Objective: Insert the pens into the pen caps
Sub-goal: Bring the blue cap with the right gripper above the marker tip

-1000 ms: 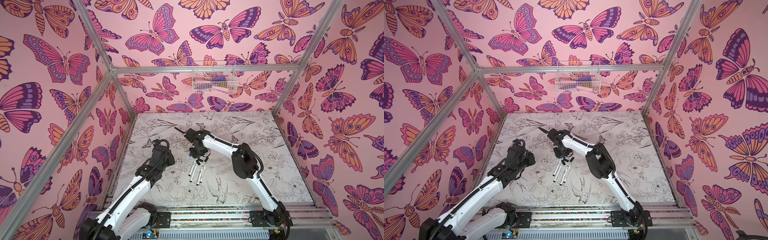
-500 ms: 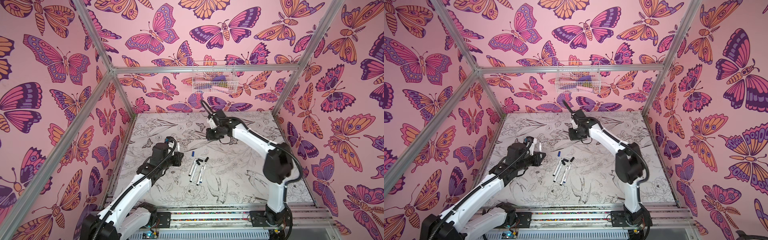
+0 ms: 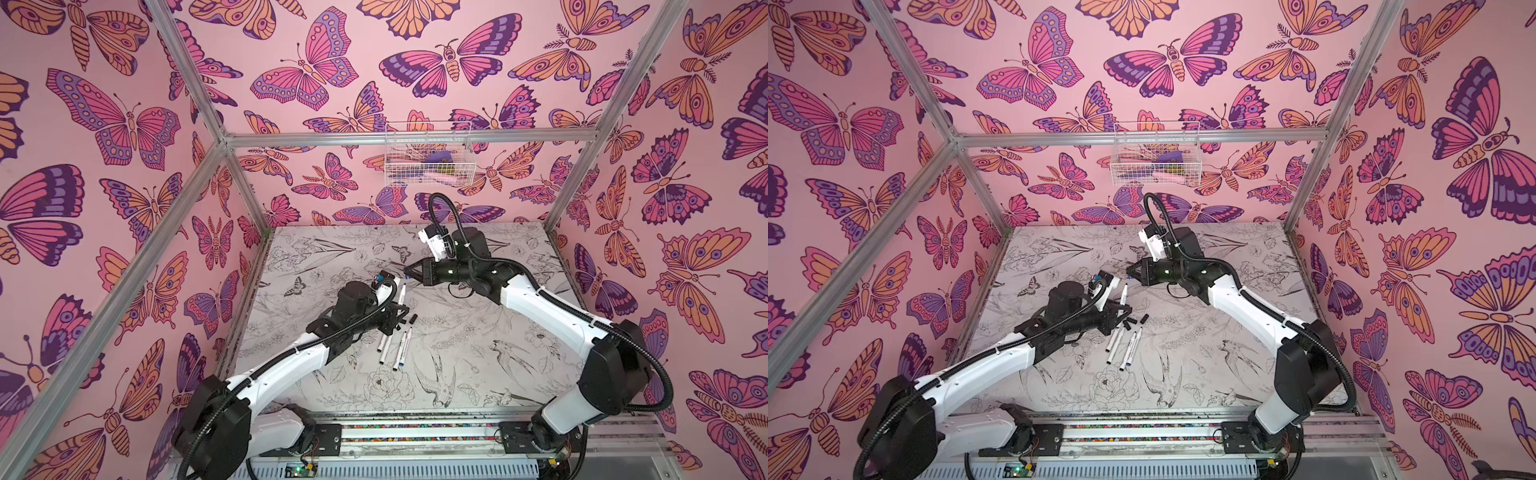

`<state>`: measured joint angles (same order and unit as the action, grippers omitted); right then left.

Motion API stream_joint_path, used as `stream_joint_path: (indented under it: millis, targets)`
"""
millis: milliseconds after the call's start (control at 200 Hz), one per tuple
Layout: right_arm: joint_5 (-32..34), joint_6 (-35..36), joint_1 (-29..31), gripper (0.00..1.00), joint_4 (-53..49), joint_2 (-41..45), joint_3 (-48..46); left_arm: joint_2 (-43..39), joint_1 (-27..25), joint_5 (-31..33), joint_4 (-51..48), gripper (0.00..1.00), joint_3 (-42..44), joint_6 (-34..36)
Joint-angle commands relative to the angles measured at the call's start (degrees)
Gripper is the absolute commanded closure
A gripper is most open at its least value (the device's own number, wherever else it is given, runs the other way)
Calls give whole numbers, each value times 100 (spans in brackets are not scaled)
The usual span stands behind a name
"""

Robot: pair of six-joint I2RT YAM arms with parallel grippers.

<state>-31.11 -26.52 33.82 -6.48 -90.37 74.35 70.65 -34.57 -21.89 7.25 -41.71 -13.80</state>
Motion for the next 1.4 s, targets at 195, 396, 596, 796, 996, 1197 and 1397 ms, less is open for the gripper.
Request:
stream_joint_path:
  millis: [195,396,596,796,996,1197,1397]
  targets:
    - [9,-315,1,96,890,502,-349,91,-42,88,483,100,-158,-48]
    - [79,-397,-2,96,1009,414,-255,52,-43,93,502,100,-124,-70]
    - [40,-435,1,97,1036,233,-167,-58,-50,159,562,100,-58,-96]
    - [35,-364,50,97,924,182,-124,-122,-57,180,594,100,-9,-142]
    - [-5,-428,71,97,1007,170,-109,-102,-64,159,598,100,-16,-165]
    - [-9,-445,72,97,1038,234,-61,-87,-60,154,606,100,0,-196]
    - [65,-440,71,98,1050,256,33,-71,-85,150,629,100,35,-245]
